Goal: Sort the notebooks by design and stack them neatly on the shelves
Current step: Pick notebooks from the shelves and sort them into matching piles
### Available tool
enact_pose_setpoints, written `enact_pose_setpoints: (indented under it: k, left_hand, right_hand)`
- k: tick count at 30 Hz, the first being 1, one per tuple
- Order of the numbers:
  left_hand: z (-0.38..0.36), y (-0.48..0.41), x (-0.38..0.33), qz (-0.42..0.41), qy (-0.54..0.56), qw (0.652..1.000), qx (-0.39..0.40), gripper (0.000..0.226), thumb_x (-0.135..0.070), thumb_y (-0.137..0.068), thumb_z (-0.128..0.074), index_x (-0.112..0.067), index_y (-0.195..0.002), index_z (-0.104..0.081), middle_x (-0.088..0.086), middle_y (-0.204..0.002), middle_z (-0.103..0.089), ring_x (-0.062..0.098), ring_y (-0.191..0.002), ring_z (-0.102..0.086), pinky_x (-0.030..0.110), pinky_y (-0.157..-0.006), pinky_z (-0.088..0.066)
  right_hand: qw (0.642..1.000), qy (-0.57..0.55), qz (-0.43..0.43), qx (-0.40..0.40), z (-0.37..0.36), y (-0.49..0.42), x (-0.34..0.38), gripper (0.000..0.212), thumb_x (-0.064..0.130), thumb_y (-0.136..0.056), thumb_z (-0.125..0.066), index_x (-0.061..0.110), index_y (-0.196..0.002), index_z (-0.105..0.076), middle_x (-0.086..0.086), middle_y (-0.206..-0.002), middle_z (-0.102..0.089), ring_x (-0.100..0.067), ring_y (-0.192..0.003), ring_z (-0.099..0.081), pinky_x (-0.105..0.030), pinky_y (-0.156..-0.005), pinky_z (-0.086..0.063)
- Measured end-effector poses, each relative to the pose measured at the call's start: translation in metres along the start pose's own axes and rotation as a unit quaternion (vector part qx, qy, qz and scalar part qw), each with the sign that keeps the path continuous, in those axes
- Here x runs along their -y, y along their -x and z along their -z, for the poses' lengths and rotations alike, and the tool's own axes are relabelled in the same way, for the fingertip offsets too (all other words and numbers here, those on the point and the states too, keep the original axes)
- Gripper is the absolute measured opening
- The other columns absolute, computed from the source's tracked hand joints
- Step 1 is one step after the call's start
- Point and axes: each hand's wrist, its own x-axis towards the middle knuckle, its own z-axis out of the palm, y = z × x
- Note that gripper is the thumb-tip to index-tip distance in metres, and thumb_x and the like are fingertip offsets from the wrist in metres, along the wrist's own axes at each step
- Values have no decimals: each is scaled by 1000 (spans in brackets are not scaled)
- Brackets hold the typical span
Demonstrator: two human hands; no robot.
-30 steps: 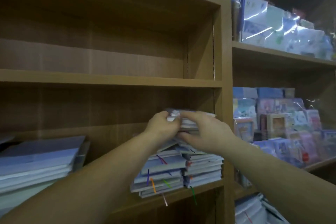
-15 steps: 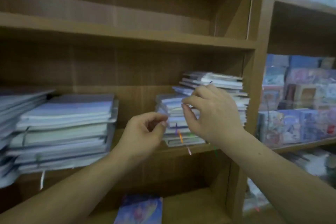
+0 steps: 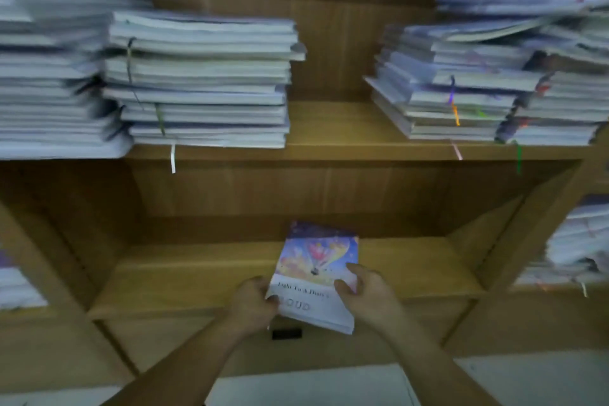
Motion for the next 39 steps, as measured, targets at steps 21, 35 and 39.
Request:
enact_pose_setpoints:
  k: [21,35,39]
  left_hand:
    - [3,-10,27,23,189,978,82,24,-4,-83,-78,-10,-101,-62,12,-96,-73,18,-82,-69,36,-73,-57]
    - [27,88,-10,-2,388,919,72,31,-37,-103,-53,-14,-116,-69,7,-107,-78,27,-101,-74,44,-89,-59]
    - [32,93,-6,7,373,927,28,39,-48,-104,-46,-21,-115,-71,-6,-103,-79,14,-97,-75,35,-84,-62]
  right_hand:
    - [967,-245,-47,57,6,8,-39,43,-9,-87,-65,23,-115,-65,4,-101,-78,-21,-97,-73,-34,-70,-59]
    - [972,-189,-38,135,-17,42,8,37,47,-84,-79,17,-104,-74,1,-95,-79,-18,-88,-75,-33,-78,-61]
    - [953,-231,-25,196,-20,45,28,38,39,-79,-83,11,-105,-77,-1,-95,-79,-13,-86,-76,-18,-65,-53]
